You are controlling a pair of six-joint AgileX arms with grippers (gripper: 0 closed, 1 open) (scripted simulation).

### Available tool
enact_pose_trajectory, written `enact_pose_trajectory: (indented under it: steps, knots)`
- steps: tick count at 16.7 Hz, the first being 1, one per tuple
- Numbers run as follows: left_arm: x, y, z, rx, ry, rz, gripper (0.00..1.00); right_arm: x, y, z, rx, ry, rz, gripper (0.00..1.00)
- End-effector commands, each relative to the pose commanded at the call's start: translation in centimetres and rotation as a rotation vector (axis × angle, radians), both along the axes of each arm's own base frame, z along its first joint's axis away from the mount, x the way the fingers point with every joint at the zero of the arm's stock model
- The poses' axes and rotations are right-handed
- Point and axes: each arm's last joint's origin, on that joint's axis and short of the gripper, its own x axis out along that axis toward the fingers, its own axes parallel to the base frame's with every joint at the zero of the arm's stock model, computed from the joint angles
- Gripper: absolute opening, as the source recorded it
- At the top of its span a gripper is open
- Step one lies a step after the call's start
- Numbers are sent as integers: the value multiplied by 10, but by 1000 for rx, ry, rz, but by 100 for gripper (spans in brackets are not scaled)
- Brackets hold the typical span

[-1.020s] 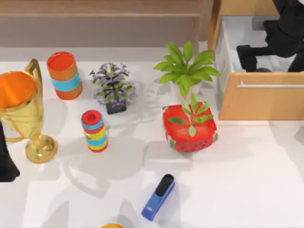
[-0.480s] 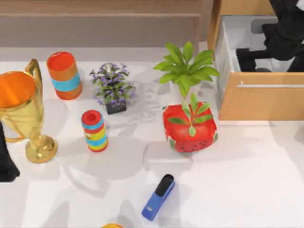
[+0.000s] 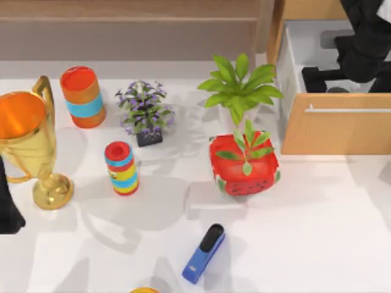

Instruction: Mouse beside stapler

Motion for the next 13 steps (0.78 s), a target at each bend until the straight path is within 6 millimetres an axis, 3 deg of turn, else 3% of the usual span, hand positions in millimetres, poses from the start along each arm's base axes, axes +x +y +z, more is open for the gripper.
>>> enact_pose_trajectory:
  steps: [12, 13]
  knots:
    - [0, 0, 0, 0, 0, 0, 100, 0, 0, 0, 0, 0, 0, 2]
    - [0, 0, 0, 0, 0, 0, 100, 0, 0, 0, 0, 0, 0, 0]
